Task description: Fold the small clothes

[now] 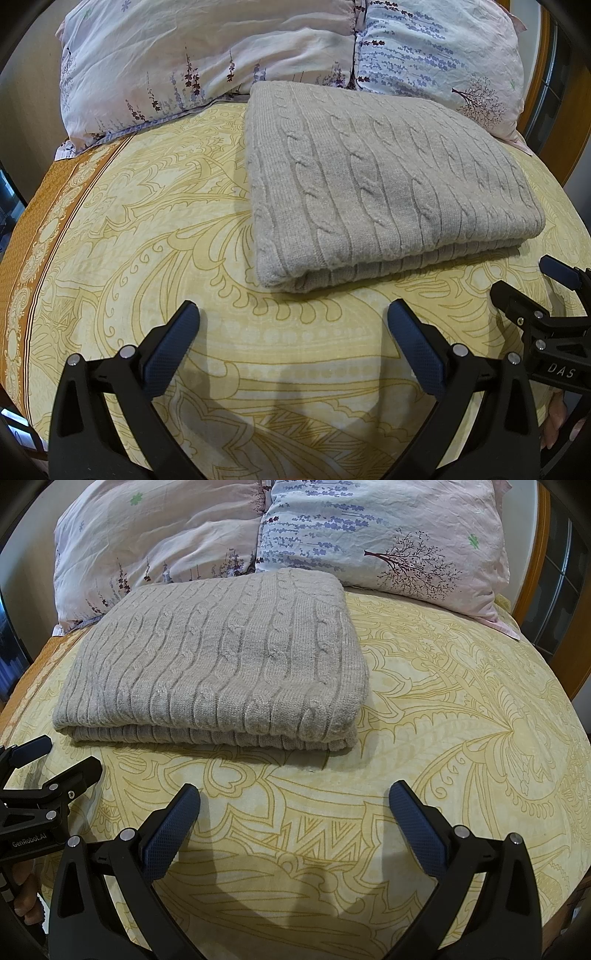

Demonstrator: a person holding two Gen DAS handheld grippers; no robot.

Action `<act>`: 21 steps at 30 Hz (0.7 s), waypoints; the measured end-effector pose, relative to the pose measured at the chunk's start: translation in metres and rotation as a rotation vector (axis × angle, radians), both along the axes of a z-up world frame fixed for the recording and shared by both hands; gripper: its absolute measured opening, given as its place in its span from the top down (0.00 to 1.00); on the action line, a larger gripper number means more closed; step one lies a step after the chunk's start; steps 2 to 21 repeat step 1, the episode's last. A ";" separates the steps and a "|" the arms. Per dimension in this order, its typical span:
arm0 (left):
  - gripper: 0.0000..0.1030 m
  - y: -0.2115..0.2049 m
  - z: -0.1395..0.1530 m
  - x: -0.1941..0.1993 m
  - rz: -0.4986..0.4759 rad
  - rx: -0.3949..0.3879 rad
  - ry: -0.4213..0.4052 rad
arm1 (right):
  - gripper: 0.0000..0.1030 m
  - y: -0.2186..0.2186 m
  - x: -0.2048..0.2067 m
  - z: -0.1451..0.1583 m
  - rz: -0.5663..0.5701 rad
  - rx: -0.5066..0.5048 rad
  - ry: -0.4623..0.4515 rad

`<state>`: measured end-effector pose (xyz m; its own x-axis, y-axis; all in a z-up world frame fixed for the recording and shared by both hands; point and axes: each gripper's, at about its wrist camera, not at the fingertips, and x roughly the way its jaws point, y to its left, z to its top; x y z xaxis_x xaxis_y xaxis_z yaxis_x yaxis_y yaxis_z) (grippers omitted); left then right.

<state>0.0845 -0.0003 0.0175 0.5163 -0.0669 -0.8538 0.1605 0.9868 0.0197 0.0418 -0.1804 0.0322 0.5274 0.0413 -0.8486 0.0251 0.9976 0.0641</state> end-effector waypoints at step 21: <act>0.02 0.000 0.000 0.000 0.000 0.000 0.000 | 0.01 0.000 0.000 0.000 0.000 0.000 0.000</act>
